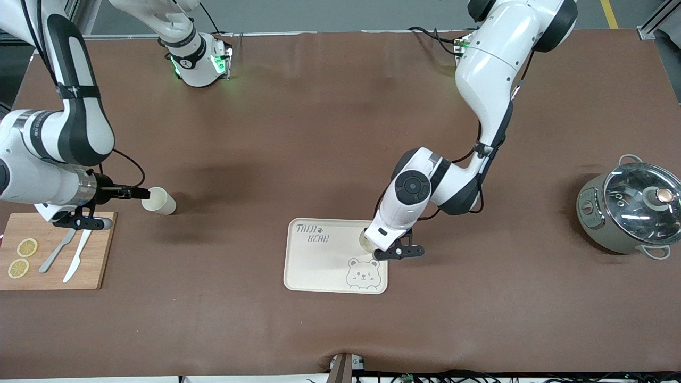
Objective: Place white IKEA cup upright on tray with both arms
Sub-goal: 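Release the cup on the tray while the right gripper reaches the second cup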
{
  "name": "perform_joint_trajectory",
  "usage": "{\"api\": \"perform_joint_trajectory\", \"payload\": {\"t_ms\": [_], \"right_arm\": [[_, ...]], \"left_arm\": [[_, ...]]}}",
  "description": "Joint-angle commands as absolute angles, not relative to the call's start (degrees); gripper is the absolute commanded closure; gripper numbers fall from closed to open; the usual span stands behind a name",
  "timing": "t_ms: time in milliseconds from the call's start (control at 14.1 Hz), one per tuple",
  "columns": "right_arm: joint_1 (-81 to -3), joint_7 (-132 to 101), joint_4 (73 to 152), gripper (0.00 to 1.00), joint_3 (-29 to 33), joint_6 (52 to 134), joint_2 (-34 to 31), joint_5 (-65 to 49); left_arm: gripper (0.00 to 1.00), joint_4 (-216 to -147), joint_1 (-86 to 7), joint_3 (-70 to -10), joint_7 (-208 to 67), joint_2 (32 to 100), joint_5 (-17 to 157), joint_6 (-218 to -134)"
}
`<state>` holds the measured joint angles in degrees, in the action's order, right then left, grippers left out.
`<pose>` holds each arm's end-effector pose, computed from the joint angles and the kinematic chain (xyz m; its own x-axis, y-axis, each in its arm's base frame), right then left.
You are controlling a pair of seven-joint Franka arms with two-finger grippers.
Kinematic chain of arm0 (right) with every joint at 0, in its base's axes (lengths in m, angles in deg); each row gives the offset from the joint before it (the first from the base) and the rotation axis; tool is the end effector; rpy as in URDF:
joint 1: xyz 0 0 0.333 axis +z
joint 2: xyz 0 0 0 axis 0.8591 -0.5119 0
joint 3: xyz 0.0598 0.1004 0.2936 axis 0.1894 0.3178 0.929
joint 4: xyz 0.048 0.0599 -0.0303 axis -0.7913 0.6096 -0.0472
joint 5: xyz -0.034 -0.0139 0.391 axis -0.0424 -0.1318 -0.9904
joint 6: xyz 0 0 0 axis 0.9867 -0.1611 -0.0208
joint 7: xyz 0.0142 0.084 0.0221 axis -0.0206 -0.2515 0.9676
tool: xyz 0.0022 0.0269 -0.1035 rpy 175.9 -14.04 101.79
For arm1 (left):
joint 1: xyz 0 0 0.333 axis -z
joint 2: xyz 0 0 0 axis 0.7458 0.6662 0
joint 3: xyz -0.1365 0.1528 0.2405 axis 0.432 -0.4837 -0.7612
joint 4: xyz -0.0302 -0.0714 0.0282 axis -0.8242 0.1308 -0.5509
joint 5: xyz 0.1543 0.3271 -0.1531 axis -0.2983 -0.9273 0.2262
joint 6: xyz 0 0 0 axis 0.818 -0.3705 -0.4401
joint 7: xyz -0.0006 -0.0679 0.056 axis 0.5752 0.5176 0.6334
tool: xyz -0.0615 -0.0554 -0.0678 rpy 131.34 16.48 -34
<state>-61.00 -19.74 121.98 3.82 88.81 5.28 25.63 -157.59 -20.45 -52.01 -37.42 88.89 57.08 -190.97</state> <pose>0.5915 -0.0498 0.3404 0.9697 -0.0933 -0.2257 -0.1025 -0.9943 -0.0294 0.6381 -0.4036 0.2379 0.9918 0.0953 0.0855 0.0871 -0.9916 0.0954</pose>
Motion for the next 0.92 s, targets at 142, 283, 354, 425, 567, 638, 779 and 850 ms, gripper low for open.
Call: {"api": "perform_joint_trajectory", "payload": {"t_ms": [142, 283, 354, 425, 567, 638, 779, 850], "right_arm": [[-64.04, -18.69, 127.70, 0.00, 4.35, 95.58, 6.25, 25.17], [-66.32, -14.51, 130.69, 0.00, 4.35, 99.54, 6.51, 25.26], [-67.29, -11.60, 130.78, 0.00, 4.35, 100.34, 6.25, 25.26], [-67.56, -11.48, 131.13, 0.00, 4.43, 100.87, 5.98, 24.99], [-67.12, -12.09, 132.80, 0.00, 4.43, 100.87, 6.33, 24.99], [-67.38, -12.09, 132.89, 0.00, 4.43, 101.05, 6.25, 24.99], [-66.86, -12.18, 134.72, 0.00, 4.52, 103.84, 6.07, 24.99], [-66.77, -12.18, 136.22, 0.00, 4.43, 106.47, 6.07, 24.99]], "left_arm": [[1.00, -155.17, -19.57, -52.45, -37.04, 90.62, 55.50, -191.20], [1.00, -155.17, -19.49, -52.45, -37.30, 90.62, 55.32, -191.28], [1.00, -155.26, -19.49, -52.45, -37.39, 90.62, 54.89, -191.37], [0.85, -155.26, -19.49, -52.45, -37.30, 90.62, 54.54, -191.81], [0.35, -155.26, -19.49, -52.45, -37.30, 90.70, 54.36, -192.16], [0.27, -155.35, -19.40, -52.45, -37.13, 90.62, 54.27, -192.51], [0.00, -155.35, -18.78, -52.45, -36.78, 90.62, 53.65, -192.51], [0.00, -155.35, -18.78, -52.45, -36.69, 90.62, 53.57, -192.51]]}}
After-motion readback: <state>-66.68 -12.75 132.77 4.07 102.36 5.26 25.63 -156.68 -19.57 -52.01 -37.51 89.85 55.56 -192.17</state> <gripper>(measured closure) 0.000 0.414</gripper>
